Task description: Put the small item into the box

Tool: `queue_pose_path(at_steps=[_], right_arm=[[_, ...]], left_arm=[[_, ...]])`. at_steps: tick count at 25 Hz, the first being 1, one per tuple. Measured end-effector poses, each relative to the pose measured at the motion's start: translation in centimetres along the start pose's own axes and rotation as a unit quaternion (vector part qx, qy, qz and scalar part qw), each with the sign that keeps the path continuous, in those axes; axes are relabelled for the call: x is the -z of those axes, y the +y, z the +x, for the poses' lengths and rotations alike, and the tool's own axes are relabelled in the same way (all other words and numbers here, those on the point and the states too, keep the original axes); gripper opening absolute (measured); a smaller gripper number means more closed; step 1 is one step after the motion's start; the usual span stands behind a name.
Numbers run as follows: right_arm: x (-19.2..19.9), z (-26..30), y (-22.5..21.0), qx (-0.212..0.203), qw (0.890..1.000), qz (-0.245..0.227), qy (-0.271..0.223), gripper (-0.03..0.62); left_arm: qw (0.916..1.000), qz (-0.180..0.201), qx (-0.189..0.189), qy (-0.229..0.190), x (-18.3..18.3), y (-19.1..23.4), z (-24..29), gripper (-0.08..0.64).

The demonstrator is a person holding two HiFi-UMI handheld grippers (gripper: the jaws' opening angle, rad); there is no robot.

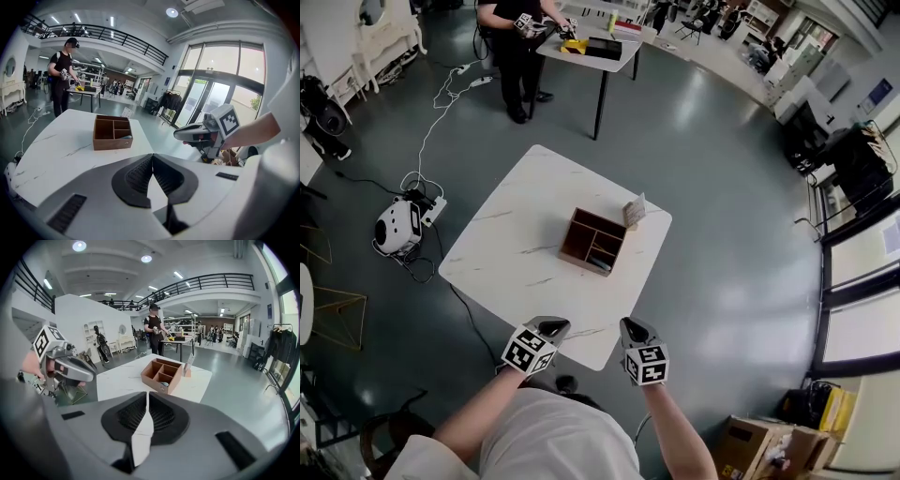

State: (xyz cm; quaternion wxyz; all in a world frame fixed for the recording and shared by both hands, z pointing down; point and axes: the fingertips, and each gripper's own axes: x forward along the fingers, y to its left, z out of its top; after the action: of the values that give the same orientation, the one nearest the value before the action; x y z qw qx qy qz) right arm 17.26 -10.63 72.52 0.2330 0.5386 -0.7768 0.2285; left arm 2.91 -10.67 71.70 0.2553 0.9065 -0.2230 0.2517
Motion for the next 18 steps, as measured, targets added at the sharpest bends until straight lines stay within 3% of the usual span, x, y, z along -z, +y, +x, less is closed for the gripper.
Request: queue_pose_path(at_steps=[8,18], right_arm=[[1.0,-5.5,2.0,-0.017,0.999,0.005,-0.033,0.032],[2.4,-9.3,3.1,-0.012,0.998,0.03,-0.055,0.032]], left_arm=[[0.9998,0.003,-0.014,-0.012,2.1,-4.8,-2.4,0.014],[0.9991,-0.004,-0.037,-0.018,4.1,-7.1,-5.3,0.015]])
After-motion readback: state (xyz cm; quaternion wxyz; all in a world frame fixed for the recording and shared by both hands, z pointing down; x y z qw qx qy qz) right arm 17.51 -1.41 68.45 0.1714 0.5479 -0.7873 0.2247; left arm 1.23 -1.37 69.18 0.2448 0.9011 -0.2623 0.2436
